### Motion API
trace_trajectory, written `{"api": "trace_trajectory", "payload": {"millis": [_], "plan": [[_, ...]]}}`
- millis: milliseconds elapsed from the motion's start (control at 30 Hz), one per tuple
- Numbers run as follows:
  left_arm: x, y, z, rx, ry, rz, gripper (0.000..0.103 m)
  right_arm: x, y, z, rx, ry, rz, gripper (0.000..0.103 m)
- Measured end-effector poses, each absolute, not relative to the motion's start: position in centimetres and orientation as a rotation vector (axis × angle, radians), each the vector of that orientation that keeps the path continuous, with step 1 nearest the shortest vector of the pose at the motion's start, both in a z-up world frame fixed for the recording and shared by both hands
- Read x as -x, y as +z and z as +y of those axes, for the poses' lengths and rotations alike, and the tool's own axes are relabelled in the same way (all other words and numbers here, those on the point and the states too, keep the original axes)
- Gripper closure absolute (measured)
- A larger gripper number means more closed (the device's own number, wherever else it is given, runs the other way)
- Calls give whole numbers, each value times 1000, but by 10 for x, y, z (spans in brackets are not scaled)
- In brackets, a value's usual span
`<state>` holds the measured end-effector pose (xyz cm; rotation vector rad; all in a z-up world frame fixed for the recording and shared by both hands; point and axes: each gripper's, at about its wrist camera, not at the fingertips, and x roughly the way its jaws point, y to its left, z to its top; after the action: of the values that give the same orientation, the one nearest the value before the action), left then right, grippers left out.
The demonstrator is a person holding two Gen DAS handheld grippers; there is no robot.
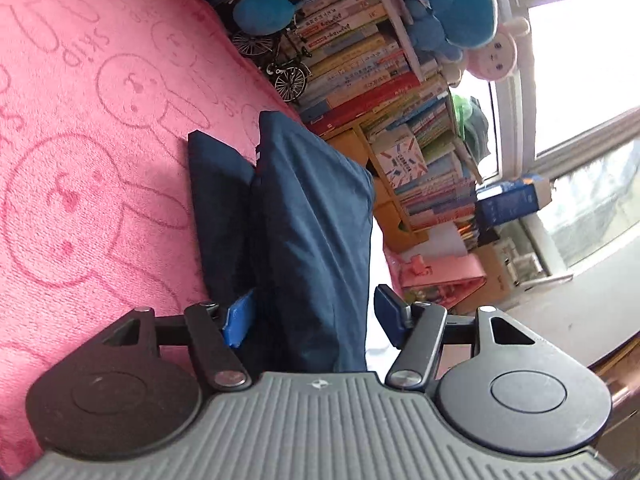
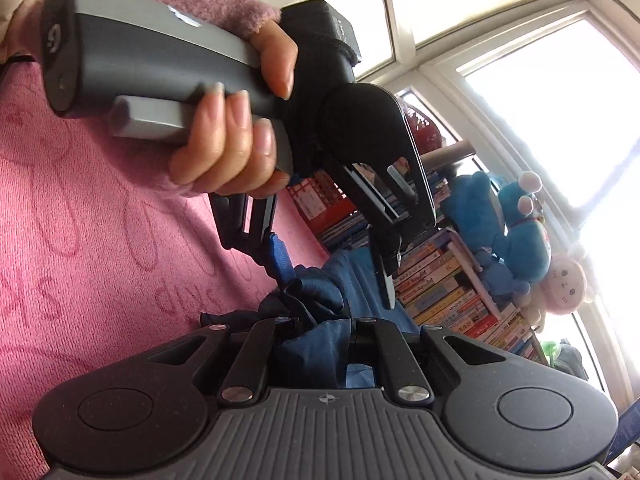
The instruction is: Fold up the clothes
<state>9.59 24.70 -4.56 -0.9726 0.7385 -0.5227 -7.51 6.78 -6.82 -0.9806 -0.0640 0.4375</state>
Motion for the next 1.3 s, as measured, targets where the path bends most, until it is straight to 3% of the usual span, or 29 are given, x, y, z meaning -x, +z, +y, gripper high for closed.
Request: {"api": "trace_trajectory", "payload": {"millis": [33, 67, 100, 167, 333, 833, 933, 1100, 1200, 1267, 1300], "plan": [[-100, -45, 246, 965, -503, 738, 49, 75, -68, 68, 982, 437, -64, 92], [-104, -45, 245, 957, -484, 738, 72, 76, -69, 68, 985, 435, -65, 92], [-107, -43, 242, 919, -460, 742, 79, 77, -69, 69, 988, 434, -66, 92], [-112, -42, 239, 909, -448, 736, 87, 75, -69, 69, 988, 434, -57, 92], [-115, -37, 250, 922, -402, 666, 95, 71, -69, 69, 993, 466, -21, 93], [-150, -34, 261, 858, -194, 594, 99, 69, -68, 68, 994, 493, 3, 93], [-144, -21, 262, 749, -79, 561, 103, 70, -69, 69, 998, 493, 3, 93], [-121, 11, 254, 611, -35, 503, 100, 73, -70, 69, 1002, 495, 3, 91], [-105, 31, 230, 484, -79, 458, 96, 74, -66, 67, 980, 501, -2, 85], [-96, 37, 204, 404, -123, 447, 92, 78, -59, 59, 934, 524, 7, 69], [-90, 35, 194, 378, -134, 446, 91, 80, -54, 53, 905, 542, 20, 66]]}}
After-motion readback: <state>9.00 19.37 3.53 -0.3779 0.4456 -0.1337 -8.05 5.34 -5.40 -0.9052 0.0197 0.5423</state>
